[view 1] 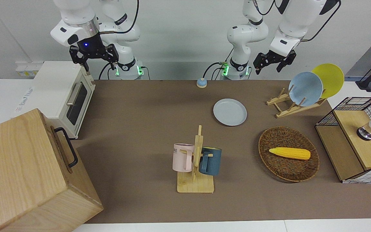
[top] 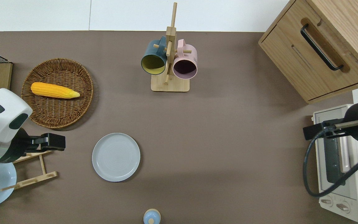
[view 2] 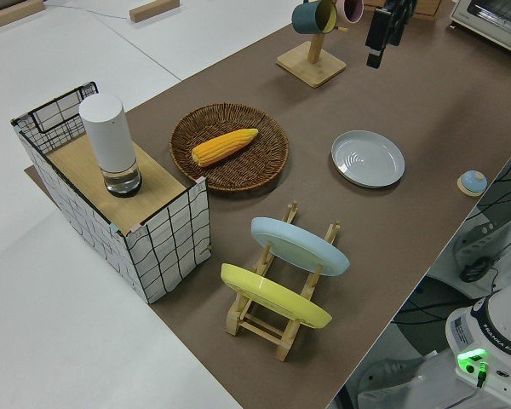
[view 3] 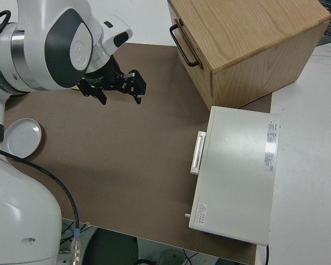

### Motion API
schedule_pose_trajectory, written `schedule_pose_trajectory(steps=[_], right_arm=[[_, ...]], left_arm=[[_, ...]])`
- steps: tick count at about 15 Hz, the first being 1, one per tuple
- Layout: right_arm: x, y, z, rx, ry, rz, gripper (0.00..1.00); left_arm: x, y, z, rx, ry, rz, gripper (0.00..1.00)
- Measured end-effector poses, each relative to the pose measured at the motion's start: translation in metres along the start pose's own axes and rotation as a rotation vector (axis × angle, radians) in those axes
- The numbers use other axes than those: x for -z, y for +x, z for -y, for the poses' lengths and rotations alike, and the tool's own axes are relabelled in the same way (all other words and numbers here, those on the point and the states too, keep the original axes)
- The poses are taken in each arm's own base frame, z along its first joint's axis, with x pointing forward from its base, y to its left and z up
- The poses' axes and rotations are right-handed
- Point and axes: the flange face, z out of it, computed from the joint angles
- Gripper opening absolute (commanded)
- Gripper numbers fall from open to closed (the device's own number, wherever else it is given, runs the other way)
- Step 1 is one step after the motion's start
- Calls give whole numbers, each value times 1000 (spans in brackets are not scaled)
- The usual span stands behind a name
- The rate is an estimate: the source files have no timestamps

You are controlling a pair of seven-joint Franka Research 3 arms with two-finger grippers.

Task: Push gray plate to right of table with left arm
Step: 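Move the left gripper toward the gray plate's edge nearest the robot, then push the gray plate with the left gripper away from the basket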

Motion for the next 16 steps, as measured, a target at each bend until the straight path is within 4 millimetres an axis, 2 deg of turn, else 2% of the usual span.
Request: schedule_pose_trajectory(steps=[2, 3, 4, 8, 10, 16], right_arm=[[0, 0, 0, 0, 0, 0, 996], [0, 0, 0, 0, 0, 0, 994], [0, 0, 0, 0, 0, 0, 996], [0, 0, 0, 0, 0, 0, 996], [0, 0, 0, 0, 0, 0, 996], [0, 0, 0, 0, 0, 0, 996]], left_arm=[[-20, 2, 0, 2, 2, 5, 993], [-45, 6, 0, 5, 2, 6, 993], [-60, 8, 0, 7, 3, 11, 993], [-100, 10, 3, 13, 5, 27, 991], [-138, 9, 5, 24, -8, 34, 991], [-189, 2, 12, 61, -46, 47, 987]])
